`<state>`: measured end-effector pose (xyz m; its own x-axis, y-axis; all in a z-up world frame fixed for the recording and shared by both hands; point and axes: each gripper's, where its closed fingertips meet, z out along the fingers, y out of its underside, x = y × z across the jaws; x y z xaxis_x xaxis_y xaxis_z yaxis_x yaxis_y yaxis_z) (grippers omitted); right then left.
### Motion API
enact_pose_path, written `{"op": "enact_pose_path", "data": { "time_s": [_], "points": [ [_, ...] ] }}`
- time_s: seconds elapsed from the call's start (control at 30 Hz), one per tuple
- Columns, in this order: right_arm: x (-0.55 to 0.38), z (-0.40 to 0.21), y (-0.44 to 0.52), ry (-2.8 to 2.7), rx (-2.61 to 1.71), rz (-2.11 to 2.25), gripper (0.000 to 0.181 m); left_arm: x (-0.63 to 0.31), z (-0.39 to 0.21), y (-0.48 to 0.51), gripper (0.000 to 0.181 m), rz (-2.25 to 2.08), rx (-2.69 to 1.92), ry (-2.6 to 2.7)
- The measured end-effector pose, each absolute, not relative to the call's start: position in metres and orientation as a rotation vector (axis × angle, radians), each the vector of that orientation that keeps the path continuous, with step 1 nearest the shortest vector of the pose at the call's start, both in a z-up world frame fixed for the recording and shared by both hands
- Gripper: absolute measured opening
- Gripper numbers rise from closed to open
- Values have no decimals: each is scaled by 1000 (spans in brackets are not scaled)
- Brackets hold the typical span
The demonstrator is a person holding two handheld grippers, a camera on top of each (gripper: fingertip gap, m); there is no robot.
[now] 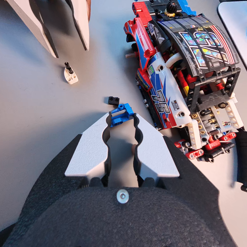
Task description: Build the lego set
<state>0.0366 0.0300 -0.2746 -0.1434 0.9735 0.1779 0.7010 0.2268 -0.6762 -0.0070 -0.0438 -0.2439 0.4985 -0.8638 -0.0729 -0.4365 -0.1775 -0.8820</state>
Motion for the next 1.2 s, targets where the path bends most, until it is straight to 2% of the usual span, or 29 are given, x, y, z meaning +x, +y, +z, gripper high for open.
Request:
{"op": "enact_pose_path", "data": {
  "time_s": [0.7, 1.03, 1.2],
  "points": [
    [32, -243, 14, -1811, -1461, 761, 28, -32, -218, -20, 29, -757, -1823, 658],
    [6, -216, -30, -1775, -1230, 901, 28, -2, -201, -31, 37, -1541, -1847, 220],
    [-3, -207, -41, -1750, -1096, 857, 28, -3, -196, -32, 28, -1683, -1806, 136]
  ]
}}
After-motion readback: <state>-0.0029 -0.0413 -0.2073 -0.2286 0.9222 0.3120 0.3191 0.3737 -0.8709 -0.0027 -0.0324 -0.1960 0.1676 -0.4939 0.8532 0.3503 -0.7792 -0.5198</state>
